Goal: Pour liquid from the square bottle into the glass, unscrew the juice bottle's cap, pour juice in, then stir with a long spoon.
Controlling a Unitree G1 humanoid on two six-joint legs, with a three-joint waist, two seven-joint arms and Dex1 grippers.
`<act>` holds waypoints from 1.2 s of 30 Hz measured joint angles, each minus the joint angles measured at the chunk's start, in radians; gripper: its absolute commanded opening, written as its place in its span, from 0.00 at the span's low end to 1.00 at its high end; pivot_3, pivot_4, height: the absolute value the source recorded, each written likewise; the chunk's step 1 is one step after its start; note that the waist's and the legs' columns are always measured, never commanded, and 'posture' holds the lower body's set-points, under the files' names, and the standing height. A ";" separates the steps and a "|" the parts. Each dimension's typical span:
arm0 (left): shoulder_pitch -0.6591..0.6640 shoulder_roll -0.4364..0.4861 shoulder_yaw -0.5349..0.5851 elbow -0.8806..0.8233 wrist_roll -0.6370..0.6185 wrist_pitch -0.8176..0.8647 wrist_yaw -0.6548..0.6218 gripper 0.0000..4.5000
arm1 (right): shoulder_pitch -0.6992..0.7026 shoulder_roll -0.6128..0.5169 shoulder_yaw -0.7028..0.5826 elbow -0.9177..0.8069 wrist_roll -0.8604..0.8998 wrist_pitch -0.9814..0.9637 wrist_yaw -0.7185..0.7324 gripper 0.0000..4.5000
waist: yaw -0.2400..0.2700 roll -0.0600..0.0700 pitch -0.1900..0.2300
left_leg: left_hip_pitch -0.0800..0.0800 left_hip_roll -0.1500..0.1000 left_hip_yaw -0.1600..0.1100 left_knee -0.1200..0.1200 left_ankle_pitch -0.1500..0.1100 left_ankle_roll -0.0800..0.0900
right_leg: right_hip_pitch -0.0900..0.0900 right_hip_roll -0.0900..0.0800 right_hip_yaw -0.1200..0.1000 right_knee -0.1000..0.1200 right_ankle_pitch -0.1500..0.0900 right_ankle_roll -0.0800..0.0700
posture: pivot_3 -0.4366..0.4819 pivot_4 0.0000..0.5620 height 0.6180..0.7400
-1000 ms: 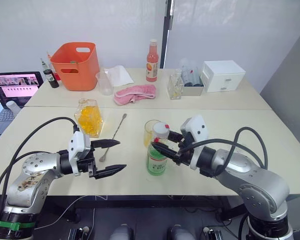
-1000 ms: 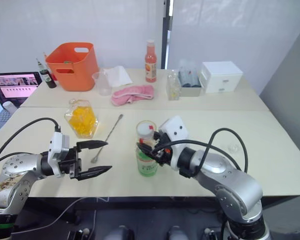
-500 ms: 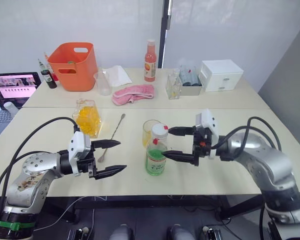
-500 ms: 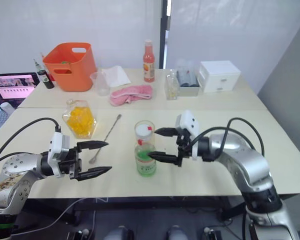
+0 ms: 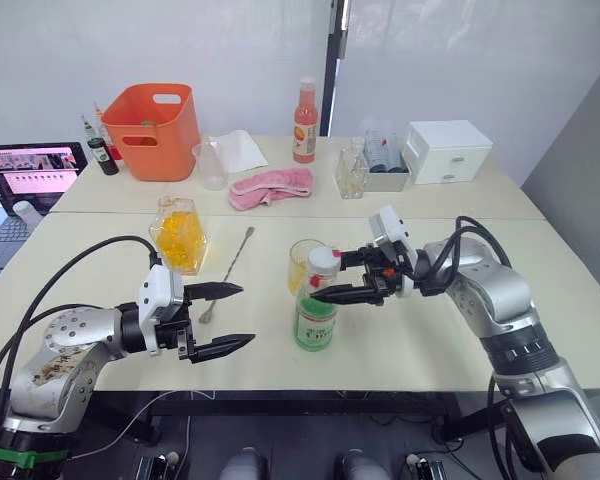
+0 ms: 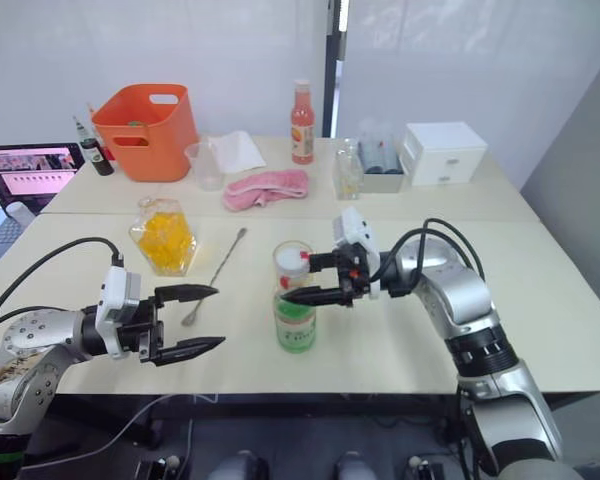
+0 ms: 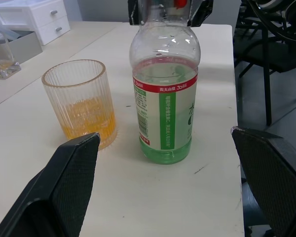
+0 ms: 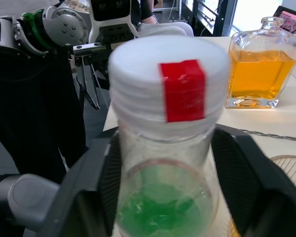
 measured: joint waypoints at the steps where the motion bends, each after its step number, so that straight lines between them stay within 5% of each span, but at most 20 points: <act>1: 0.000 0.000 0.001 -0.003 0.000 0.000 0.001 1.00 | 0.000 0.003 0.000 0.002 0.000 0.000 0.004 0.31 | -0.001 0.000 0.000 | 0.000 0.000 0.000 0.000 0.000 0.000 | 0.000 0.000 0.000 0.000 0.000 0.000 | 0.48 0.27 0.79; 10: 0.002 0.003 0.002 -0.006 -0.001 0.001 0.006 1.00 | 0.033 0.006 -0.045 -0.116 0.019 0.070 -0.087 0.30 | 0.000 0.000 0.000 | 0.000 0.000 0.000 0.000 0.000 0.000 | 0.000 0.000 0.000 0.000 0.000 0.000 | 0.48 0.27 0.79; 25: -0.019 -0.001 0.000 0.004 0.002 -0.004 0.016 1.00 | 0.206 0.093 -0.120 -0.616 0.090 0.507 -0.744 0.30 | -0.001 0.000 0.000 | 0.000 0.000 0.000 0.000 0.000 0.000 | -0.001 -0.001 0.000 0.000 0.000 0.000 | 0.48 0.27 0.79; 36: -0.041 0.000 -0.002 0.028 0.002 -0.004 0.006 1.00 | 0.299 0.144 -0.109 -0.643 0.045 0.446 -0.850 0.30 | -0.002 0.000 0.000 | 0.000 0.000 0.000 0.000 0.000 0.000 | 0.000 0.001 0.000 0.000 0.000 0.000 | 0.48 0.27 0.79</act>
